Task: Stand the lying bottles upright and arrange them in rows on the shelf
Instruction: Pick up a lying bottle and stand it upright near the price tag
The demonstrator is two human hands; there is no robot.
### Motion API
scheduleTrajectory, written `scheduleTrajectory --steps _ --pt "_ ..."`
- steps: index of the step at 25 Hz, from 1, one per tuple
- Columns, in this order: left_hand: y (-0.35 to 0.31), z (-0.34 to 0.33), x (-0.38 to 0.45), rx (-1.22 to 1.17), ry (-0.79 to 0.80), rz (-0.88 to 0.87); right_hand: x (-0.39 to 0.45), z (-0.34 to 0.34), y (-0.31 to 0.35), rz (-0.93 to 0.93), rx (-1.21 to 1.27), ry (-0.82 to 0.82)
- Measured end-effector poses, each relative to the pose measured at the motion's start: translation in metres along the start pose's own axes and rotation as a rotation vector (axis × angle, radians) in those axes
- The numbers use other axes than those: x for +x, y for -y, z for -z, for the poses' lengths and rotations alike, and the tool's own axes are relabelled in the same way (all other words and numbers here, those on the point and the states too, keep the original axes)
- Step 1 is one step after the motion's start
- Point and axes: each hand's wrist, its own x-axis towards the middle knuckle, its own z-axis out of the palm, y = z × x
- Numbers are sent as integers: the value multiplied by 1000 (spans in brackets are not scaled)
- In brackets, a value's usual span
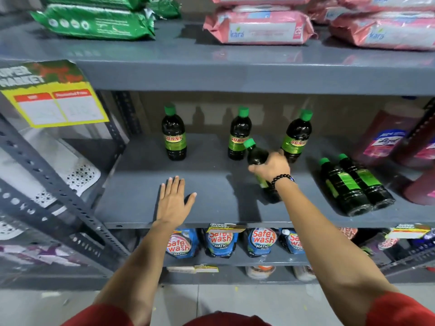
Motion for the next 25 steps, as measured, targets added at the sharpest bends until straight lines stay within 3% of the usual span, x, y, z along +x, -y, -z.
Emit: scheduleTrajectory --steps 5,10,14,17,21,23,25 --pt "48 18 -4 42 -23 117 -13 -46 90 201 358 53" --pt "65 19 7 34 -2 145 -17 -91 147 245 409 189" --pt "71 14 8 0 -8 149 27 -156 141 305 399 255" --pt "72 13 9 -13 -13 151 1 -125 164 330 380 218" --pt "73 12 8 -9 -36 126 -30 -72 195 328 329 -19" --pt "73 12 8 -11 -40 122 -30 -63 203 443 175 4" --pt "74 13 8 -8 -44 118 -24 -57 208 461 215 173"
